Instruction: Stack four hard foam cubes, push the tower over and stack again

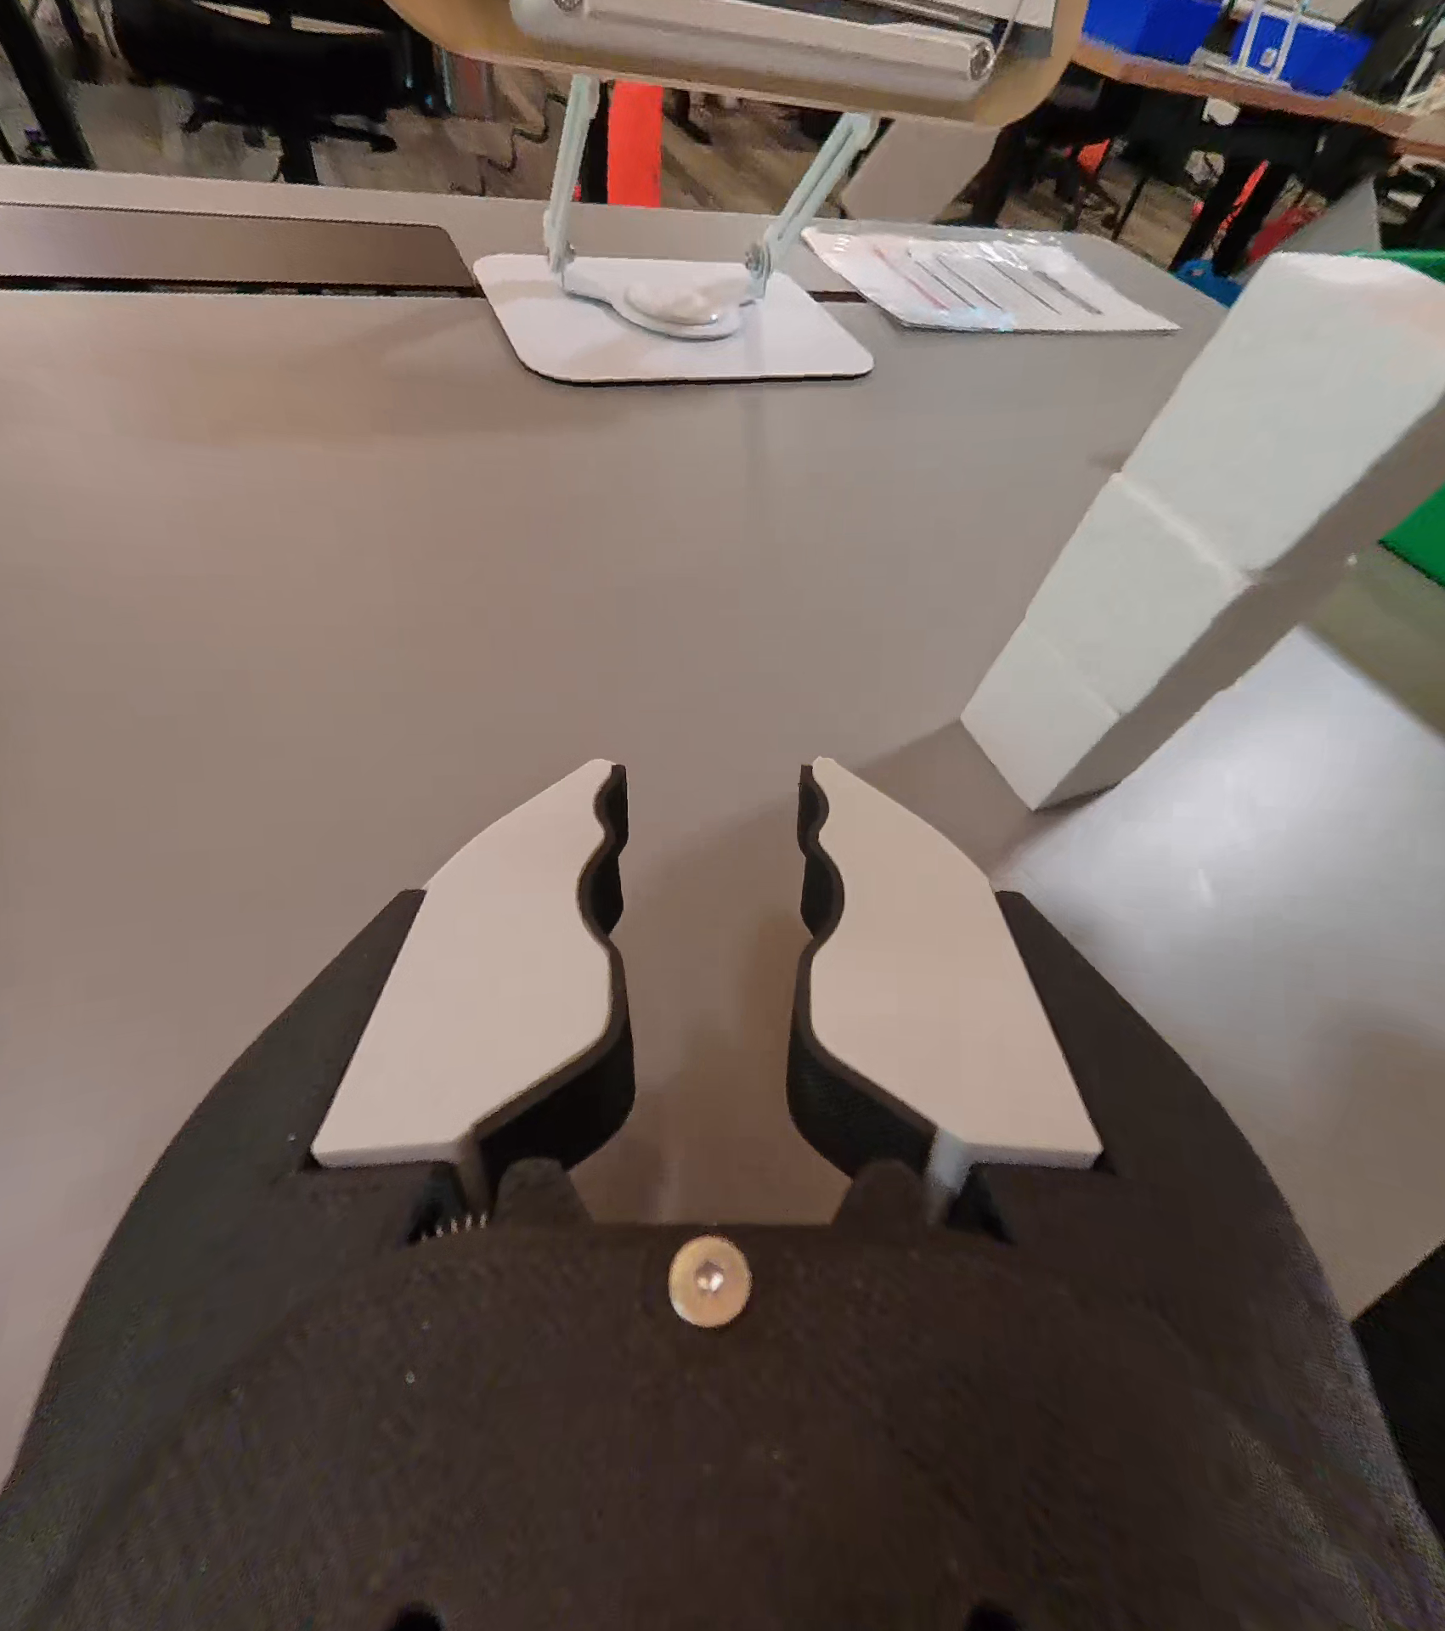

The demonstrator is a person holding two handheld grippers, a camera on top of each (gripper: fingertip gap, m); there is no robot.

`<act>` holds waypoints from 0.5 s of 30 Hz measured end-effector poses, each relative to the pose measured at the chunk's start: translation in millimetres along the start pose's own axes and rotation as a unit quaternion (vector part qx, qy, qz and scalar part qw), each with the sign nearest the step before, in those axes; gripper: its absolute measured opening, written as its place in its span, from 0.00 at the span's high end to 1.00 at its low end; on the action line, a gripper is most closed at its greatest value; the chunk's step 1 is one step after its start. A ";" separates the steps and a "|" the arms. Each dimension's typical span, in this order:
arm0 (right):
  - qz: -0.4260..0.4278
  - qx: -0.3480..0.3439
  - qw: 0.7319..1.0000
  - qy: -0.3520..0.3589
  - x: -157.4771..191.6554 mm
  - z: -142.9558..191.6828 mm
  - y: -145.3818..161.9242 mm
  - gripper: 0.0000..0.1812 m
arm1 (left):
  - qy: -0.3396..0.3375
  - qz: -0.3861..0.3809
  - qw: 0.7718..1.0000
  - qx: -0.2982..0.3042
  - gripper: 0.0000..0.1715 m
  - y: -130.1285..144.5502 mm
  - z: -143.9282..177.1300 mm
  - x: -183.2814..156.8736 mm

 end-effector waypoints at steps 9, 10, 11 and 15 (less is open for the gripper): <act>-0.025 -0.007 0.999 -0.024 -13.9 -9.1 6.7 0.68 | 0.023 0.093 0.995 -0.002 0.77 3.4 14.1 18.4; -0.026 -0.009 0.999 -0.026 -13.9 -9.4 6.5 0.68 | 0.022 0.096 0.995 -0.005 0.77 3.1 15.0 18.8; -0.029 -0.014 0.999 -0.032 -13.6 -9.7 5.7 0.68 | 0.021 0.095 0.995 -0.007 0.78 2.8 15.7 19.0; -0.036 0.002 0.999 -0.032 -14.4 -13.7 7.3 0.68 | 0.015 0.082 0.997 0.000 0.78 4.2 15.1 18.1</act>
Point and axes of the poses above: each gripper's, where its closed fingertips meet, z back along the fingers, y out of its underside, x = y × z across the jaws, the point moved 9 cm from there along z, back along the fingers, and after that the axes turned 1 degree about -y, right-handed, at the moved point
